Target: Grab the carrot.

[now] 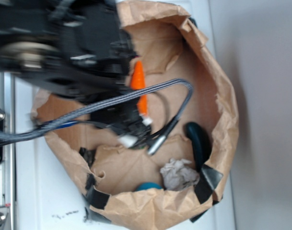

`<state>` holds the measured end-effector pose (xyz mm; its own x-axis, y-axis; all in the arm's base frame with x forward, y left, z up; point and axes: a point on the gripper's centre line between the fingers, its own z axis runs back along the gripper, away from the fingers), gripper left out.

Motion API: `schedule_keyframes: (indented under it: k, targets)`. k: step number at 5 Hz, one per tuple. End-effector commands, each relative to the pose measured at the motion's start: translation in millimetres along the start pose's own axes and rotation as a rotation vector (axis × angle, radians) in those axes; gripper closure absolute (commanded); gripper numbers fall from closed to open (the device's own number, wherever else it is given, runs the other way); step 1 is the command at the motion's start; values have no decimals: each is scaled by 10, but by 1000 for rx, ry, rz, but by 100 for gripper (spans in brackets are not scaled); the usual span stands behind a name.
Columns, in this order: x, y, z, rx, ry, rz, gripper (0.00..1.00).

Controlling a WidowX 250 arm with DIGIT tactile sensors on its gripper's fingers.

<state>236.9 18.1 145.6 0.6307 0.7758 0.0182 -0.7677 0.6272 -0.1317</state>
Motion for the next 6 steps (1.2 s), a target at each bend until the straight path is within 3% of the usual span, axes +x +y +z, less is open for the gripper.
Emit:
schedule_keyframes:
  k: [1,3,6]
  targets:
    - [165,-17,-176,-83,-76,35,0]
    - [141,-44,-630,-19,-98,2,0]
    - [137,-223,-1099,-63,-77,-3,0]
